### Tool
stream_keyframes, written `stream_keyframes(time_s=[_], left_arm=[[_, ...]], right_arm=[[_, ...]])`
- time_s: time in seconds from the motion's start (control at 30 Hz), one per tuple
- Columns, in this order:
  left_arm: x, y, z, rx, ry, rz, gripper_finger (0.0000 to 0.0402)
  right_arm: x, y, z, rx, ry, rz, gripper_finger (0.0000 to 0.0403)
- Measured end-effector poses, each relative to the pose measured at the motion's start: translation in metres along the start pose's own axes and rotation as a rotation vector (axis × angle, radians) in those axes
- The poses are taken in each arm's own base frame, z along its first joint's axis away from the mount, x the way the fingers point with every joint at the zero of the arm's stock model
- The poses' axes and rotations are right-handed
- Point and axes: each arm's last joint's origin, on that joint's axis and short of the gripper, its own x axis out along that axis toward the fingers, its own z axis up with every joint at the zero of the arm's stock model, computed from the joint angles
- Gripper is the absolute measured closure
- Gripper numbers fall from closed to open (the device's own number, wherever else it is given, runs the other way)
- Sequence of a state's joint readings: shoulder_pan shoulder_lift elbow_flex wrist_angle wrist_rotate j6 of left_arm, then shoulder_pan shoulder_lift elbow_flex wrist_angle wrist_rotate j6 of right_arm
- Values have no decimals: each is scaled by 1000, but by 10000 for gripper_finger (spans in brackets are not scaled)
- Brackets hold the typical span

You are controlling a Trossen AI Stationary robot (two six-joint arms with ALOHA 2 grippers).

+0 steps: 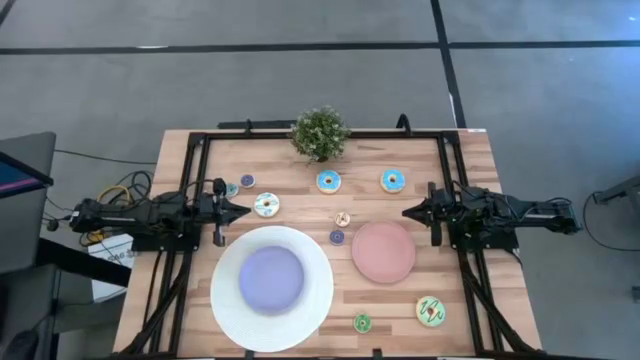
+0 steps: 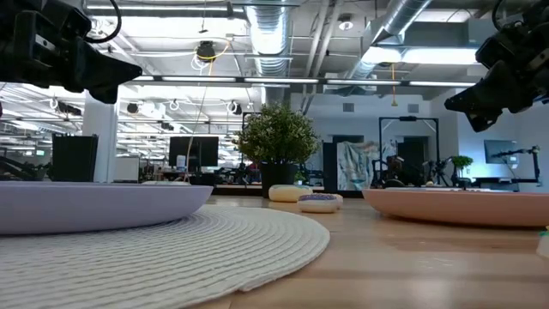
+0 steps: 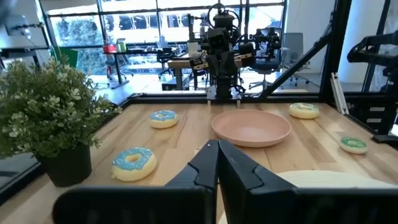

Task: Pick & Place donuts
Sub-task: Put the top small violet donut on the violet plate

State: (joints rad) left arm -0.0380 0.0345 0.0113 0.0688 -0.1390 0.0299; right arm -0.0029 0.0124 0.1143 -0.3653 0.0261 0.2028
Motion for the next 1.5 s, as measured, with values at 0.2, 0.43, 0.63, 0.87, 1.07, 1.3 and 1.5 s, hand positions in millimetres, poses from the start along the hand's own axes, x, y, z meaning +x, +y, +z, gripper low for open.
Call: stream_keyframes(time_s=[0.2,0.43,0.63,0.87,1.07,1.3,1.5], left_arm=[[0,0,0,13,-2,15,401],[3,7,22,-38,-24,245,401],[20,14,62,-10,62,480,401],[49,38,104,24,297,762,401],[77,70,112,-29,473,782,392],[89,116,91,-200,758,876,317],[100,141,61,-373,919,817,225]], right_arm=[[0,0,0,0,-1,0,403],[0,0,0,0,0,0,403],[0,0,0,0,0,0,403],[0,0,0,0,0,0,403],[0,0,0,0,-1,0,403],[0,0,0,0,0,0,403],[0,0,0,0,0,0,403]])
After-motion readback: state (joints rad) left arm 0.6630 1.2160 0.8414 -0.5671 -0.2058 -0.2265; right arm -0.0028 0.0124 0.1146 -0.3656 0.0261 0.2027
